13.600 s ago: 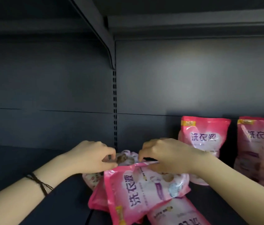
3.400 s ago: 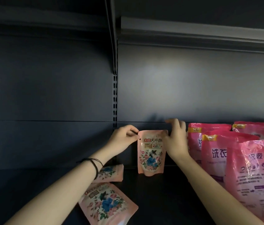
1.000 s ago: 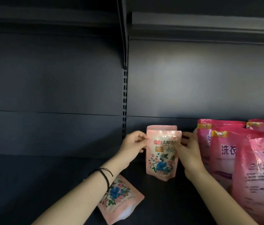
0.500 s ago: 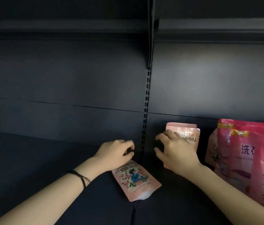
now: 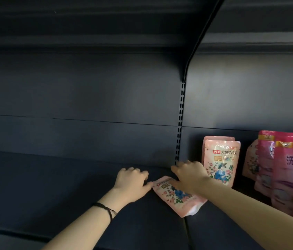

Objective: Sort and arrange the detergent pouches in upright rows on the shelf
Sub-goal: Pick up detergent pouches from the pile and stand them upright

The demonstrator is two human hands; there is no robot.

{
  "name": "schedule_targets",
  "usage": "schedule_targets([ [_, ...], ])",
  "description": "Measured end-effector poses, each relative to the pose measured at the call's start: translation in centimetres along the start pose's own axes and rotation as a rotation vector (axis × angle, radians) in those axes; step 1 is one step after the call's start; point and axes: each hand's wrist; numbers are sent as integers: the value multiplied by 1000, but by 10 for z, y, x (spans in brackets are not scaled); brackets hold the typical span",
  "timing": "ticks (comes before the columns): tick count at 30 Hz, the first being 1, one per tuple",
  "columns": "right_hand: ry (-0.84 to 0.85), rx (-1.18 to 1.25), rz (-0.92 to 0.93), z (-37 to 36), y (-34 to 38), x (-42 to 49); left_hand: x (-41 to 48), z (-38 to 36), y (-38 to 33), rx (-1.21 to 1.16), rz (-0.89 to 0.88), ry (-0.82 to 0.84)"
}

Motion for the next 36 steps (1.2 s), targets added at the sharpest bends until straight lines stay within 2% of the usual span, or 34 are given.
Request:
schedule_targets([
  [5, 368, 110, -67, -6, 6, 9, -3, -14, -12, -37, 76, 70],
  [9, 398, 423, -138, -2, 13, 9, -2, -17, -17, -81, 180, 120],
  [13, 373, 922, -374, -1, 12, 6, 1, -18, -17, -194, 298, 159],
  [16, 362, 1176, -493, 4, 3, -4, 5, -20, -22, -264, 376, 158],
  [19, 301, 1456, -570, 7, -8, -18, 9, -18, -30, -420, 470, 189],
  [21, 250, 1632, -597, 9, -16, -29, 14, -18, -39, -694, 498, 170],
  [23, 172, 1740, -620, 7, -25, -41, 20, -15, -53, -1020, 466, 81],
  [26, -29, 1790, -662, -2, -39, -55, 34, -6, -81, -1285, 398, -89],
  [31, -304, 1715, -741, -25, -61, -76, 57, 3, -122, -1268, 188, -243],
  [36, -388, 1632, -848, -47, -80, -90, 64, -6, -157, -1217, 76, -296],
])
Point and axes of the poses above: each hand's wrist, its own x-axis towards the middle knuckle, its own z-axis out of the back of the hand, y = z × x, and after that the axes turned 13 degrees about -x, right-handed
